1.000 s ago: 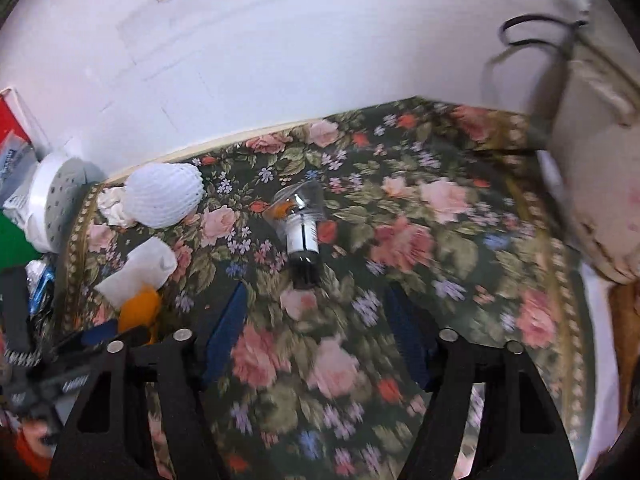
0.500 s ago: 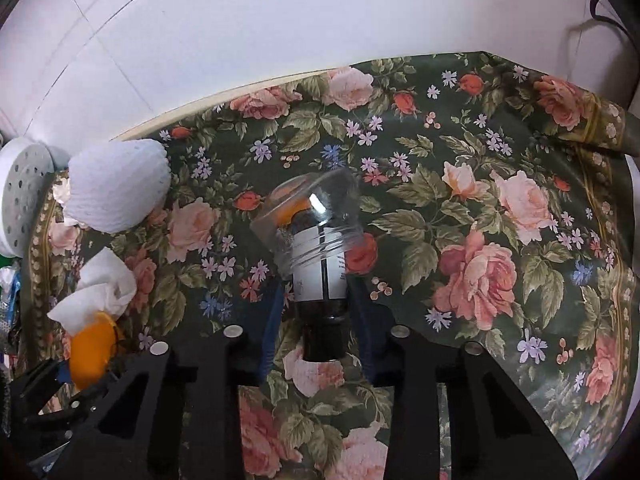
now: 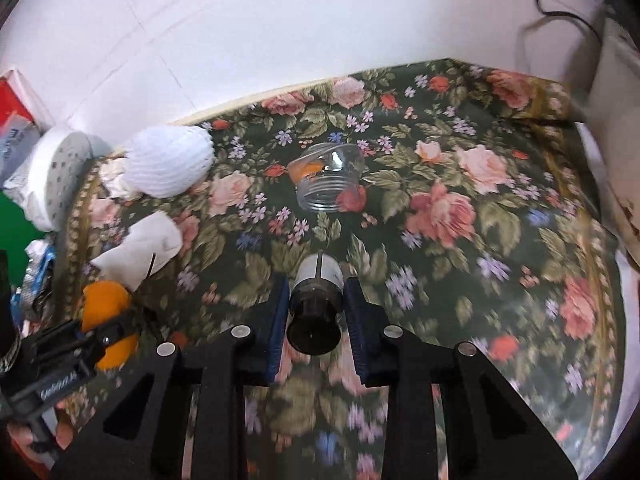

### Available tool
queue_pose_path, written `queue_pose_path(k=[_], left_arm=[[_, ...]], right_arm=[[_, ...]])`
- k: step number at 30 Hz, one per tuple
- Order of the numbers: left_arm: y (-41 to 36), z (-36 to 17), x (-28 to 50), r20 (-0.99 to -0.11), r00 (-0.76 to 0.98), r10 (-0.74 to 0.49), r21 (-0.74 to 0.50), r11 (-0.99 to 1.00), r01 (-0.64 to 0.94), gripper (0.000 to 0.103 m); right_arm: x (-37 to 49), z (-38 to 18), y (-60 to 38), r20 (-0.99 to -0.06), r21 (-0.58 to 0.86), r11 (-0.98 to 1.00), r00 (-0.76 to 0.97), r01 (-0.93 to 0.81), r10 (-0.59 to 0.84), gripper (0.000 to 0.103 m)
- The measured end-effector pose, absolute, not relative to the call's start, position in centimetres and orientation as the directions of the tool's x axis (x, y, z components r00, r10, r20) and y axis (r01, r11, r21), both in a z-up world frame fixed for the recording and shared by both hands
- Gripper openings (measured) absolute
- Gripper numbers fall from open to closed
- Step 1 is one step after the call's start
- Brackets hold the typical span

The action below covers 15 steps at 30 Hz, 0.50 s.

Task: Collect trash
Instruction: 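Grasp the orange peel with the left tool while the right tool grasps the clear cup, then carry the orange peel and clear cup down over the floor trash bin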

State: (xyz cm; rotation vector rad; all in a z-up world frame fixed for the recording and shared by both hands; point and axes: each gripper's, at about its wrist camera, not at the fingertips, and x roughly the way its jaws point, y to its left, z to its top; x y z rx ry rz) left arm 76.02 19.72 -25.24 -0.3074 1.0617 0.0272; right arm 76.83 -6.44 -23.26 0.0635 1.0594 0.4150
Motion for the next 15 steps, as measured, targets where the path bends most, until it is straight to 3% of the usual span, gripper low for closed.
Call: queue_pose_path(k=[15], left_arm=[[14.2,-16.5,65.4,-0.783,0.622,-0.002,-0.192,0.951,-0.24,0.028]], right_arm=[[67.4,-15.0,-11.6,-0.717,0.249,0.856,0.508,-0.453,0.477,0.026]])
